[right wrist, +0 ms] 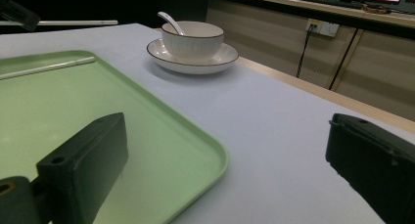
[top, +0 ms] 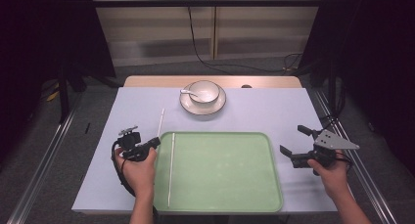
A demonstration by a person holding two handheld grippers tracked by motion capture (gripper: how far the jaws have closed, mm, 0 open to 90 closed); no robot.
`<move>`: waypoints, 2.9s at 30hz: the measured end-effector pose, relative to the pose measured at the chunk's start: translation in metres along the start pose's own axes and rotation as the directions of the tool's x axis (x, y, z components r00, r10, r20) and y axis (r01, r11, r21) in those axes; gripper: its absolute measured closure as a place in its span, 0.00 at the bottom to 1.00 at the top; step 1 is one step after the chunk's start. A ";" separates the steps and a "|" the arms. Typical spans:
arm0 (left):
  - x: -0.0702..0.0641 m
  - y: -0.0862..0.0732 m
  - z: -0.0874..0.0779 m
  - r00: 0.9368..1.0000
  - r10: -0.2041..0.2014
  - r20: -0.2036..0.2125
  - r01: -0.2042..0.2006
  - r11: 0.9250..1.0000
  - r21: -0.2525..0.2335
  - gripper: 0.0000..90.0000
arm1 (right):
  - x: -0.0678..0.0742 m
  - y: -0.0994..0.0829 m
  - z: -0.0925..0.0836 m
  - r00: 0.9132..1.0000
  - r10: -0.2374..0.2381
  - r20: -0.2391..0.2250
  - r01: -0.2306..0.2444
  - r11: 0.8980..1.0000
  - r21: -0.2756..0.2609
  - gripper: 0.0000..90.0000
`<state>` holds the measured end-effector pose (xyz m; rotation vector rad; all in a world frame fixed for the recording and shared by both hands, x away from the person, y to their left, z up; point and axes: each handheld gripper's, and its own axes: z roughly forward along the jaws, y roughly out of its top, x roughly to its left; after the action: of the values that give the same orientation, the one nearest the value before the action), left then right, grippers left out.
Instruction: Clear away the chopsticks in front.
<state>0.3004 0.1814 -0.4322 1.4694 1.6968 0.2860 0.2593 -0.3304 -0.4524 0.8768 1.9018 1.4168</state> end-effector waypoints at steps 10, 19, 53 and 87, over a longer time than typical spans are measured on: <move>0.000 -0.012 -0.009 1.000 0.002 -0.002 -0.002 1.000 -0.011 0.96 | 0.000 0.000 0.000 1.000 -0.001 0.000 0.001 1.000 0.000 0.02; -0.002 -0.023 -0.012 1.000 -0.011 0.014 0.011 1.000 -0.008 0.95 | 0.000 0.000 0.000 1.000 0.001 -0.002 -0.001 1.000 0.001 0.02; -0.002 -0.052 -0.026 0.999 0.019 0.039 -0.020 1.000 0.013 0.95 | 0.000 0.001 0.000 1.000 -0.003 0.001 0.003 1.000 0.005 0.02; 0.005 -0.064 -0.023 1.000 -0.007 0.026 0.006 0.998 0.061 0.95 | 0.000 0.001 0.000 1.000 -0.002 -0.001 0.002 1.000 0.005 0.02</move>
<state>0.2401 0.1756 -0.4622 1.5055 1.7025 0.2126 0.2596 -0.3298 -0.4516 0.8759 1.9066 1.4120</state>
